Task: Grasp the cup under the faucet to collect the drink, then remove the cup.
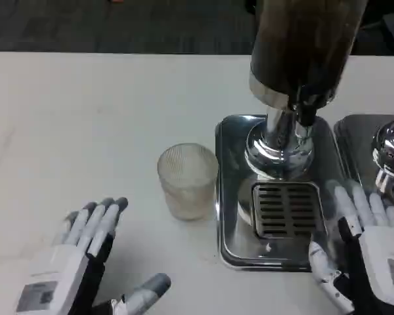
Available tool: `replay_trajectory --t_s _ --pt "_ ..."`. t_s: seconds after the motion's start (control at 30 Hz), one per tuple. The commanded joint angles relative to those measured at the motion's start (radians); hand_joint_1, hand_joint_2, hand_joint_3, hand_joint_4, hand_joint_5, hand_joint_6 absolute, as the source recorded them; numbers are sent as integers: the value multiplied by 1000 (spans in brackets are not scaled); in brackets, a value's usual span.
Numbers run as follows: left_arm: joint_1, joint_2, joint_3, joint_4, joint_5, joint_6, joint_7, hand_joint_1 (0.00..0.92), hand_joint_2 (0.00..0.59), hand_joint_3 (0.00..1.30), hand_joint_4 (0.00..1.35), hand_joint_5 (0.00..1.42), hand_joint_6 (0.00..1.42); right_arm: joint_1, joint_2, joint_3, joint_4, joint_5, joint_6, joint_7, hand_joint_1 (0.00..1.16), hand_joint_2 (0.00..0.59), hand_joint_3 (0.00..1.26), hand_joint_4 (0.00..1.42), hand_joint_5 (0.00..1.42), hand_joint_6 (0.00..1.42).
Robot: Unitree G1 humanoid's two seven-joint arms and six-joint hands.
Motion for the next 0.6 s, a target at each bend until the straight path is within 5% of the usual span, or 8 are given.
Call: replay_trajectory --t_s 0.03,0.6 --pt "2 -1 -5 -3 8 6 2 0 134 0 0 0 0 -1 -8 -7 -4 6 -8 9 1 532 54 0 0 0" --pt "-18 20 33 10 -30 -31 16 0 134 0 0 0 0 -4 18 11 -11 -6 10 13 0 534 54 0 0 0"
